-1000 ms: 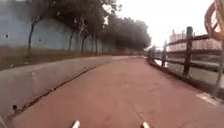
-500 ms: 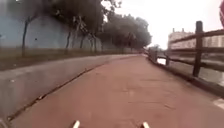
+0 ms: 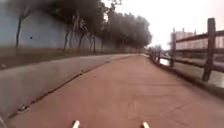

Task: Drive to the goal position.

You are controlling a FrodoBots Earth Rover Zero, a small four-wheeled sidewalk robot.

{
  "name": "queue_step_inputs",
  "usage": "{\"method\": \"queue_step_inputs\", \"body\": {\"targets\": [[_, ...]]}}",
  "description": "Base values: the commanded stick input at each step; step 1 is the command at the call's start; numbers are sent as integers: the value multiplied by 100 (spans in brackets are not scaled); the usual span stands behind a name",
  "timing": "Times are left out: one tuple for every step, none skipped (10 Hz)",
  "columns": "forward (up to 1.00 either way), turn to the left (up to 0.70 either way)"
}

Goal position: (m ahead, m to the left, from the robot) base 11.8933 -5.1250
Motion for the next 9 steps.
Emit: {"method": "queue_step_inputs", "body": {"targets": [[70,0],[70,0],[70,-13],[70,-27],[70,-27],[70,-27],[70,-17],[70,0],[70,0]]}}
